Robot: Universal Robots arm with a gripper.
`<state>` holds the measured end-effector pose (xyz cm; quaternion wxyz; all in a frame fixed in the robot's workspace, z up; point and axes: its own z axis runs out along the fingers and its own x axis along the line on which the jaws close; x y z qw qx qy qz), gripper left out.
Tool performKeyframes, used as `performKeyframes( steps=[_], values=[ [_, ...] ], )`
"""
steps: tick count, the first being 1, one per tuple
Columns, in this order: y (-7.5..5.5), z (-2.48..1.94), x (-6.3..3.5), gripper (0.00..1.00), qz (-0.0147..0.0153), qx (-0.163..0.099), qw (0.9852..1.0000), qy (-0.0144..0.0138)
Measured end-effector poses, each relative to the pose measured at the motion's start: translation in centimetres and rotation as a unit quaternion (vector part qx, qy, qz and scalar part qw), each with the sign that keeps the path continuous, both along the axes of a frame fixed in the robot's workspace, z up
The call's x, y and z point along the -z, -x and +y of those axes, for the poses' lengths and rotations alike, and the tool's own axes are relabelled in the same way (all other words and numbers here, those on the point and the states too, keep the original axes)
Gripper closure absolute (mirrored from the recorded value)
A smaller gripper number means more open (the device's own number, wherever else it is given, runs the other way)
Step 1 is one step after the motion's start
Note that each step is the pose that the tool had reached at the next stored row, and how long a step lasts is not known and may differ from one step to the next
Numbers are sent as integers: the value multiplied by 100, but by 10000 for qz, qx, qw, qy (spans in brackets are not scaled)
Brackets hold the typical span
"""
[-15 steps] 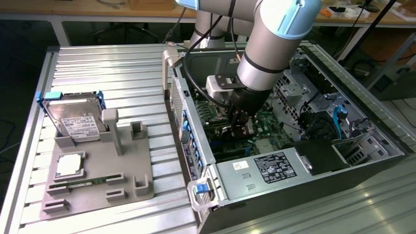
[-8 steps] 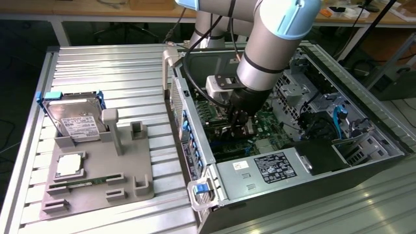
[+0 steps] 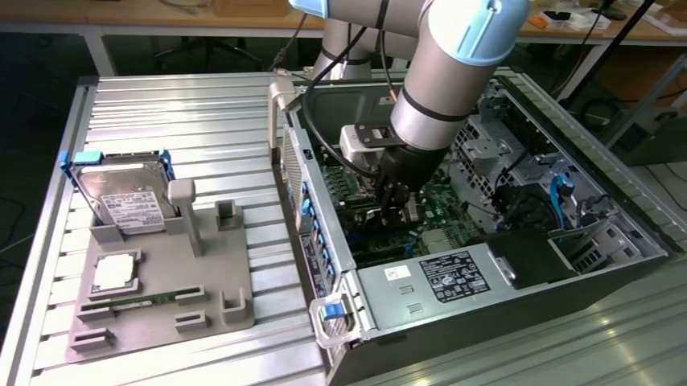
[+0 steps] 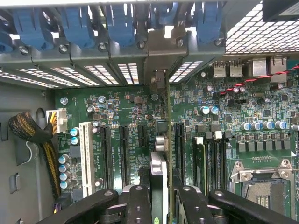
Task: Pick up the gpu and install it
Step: 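Insert the gpu into the slot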
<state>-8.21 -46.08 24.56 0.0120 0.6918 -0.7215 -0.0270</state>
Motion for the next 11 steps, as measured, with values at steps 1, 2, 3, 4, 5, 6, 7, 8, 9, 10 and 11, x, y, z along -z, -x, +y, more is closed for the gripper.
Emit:
performKeyframes(
  steps=[1, 2, 3, 4, 5, 6, 7, 8, 9, 10, 11],
  values=[
    [0, 0, 2, 73, 0, 0, 10000, 0],
    [0, 0, 5, 73, 0, 0, 10000, 0],
    [0, 0, 9, 73, 0, 0, 10000, -1],
    [0, 0, 11, 73, 0, 0, 10000, -1],
    [0, 1, 11, 73, 0, 0, 10000, 0],
    [0, 1, 11, 73, 0, 0, 10000, 0],
    [0, 0, 12, 73, 0, 0, 10000, -1],
    [0, 0, 12, 73, -1, 0, 10000, -1],
    [0, 0, 12, 73, -1, 0, 10000, -1],
    [1, 0, 12, 73, -1, 0, 10000, -1],
    [2, 0, 14, 73, 0, 0, 10000, -1]
  ],
)
